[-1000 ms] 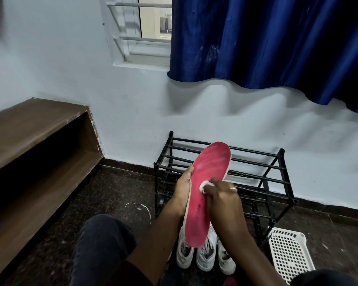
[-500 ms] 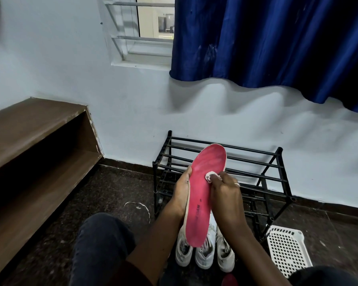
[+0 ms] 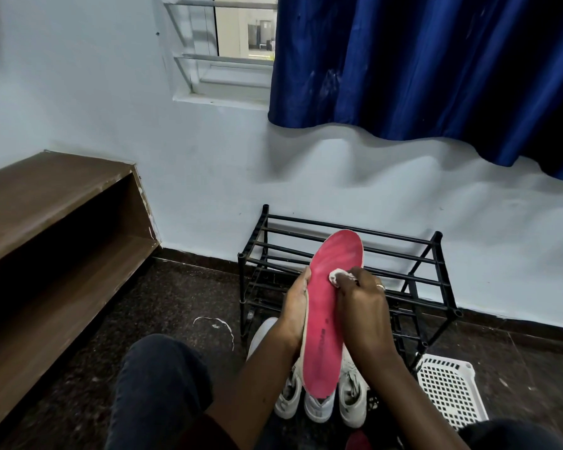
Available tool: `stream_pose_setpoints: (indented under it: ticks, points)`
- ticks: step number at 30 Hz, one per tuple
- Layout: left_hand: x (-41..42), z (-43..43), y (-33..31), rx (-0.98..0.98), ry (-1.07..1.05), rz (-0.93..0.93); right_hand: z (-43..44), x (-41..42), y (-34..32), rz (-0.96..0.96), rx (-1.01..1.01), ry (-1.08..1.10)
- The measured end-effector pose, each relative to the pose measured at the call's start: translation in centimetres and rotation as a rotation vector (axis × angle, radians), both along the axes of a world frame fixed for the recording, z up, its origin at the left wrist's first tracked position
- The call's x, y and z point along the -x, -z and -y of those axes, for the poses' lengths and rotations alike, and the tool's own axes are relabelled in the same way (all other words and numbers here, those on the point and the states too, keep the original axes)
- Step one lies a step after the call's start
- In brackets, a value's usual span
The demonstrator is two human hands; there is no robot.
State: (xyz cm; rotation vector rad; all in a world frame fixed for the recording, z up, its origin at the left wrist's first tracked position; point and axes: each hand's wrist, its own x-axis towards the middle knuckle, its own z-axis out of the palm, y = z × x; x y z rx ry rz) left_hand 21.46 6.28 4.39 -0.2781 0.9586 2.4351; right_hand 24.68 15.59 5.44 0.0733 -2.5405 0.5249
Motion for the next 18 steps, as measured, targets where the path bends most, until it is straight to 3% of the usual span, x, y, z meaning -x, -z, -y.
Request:
stream_pose_setpoints:
  ticks: [3,8,13,18]
  points:
    - [-0.1,-0.3,0.2,-0.006,0.003,0.004,1.2,-0.4,-0.2,0.019,0.106,0.006]
    - [0.6,0.2,0.2,-0.029,-0.073,0.043,2.3,-2.3,-0.4,0.089,0.256,-0.169]
    - [1.5,1.1,-1.1,-0.088,-0.050,-0.004,1.1,-2.1,-1.3,0.108,0.071,-0.100]
    - [1.8,1.0,-1.8,0.007,-0.041,-0.018,1.7,-1.1,-2.0,0.105,0.095,0.044]
